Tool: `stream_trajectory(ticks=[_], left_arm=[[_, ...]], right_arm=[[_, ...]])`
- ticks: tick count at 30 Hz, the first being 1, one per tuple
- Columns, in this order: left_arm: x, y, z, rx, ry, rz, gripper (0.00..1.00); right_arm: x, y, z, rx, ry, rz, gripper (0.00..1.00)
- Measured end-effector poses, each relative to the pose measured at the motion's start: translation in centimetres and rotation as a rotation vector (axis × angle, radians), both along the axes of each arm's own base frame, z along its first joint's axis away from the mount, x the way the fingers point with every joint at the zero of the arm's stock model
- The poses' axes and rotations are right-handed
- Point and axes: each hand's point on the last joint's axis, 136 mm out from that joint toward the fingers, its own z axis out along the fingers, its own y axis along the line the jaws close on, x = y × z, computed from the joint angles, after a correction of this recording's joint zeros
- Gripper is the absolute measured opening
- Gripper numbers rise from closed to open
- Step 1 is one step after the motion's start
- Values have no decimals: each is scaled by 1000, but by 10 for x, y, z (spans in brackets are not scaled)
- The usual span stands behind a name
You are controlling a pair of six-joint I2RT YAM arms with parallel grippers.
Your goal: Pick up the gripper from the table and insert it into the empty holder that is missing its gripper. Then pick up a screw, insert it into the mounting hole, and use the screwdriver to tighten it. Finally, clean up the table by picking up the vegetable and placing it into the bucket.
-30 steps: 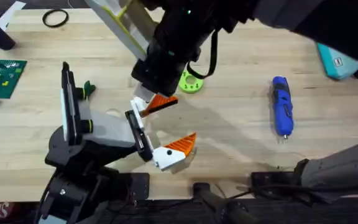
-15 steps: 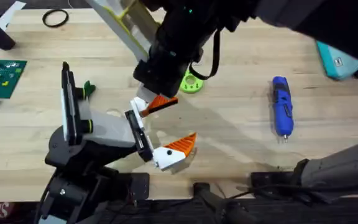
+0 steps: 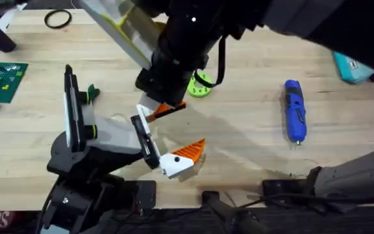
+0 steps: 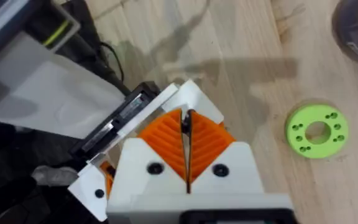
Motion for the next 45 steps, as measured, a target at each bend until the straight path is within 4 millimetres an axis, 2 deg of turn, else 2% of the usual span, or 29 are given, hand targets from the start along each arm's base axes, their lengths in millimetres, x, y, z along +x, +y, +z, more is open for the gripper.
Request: stream_trajectory(ticks=[45], left_arm=[[0, 0, 0, 0, 0, 0, 988]], right_arm=[[2, 0, 0, -4, -8, -4, 6]])
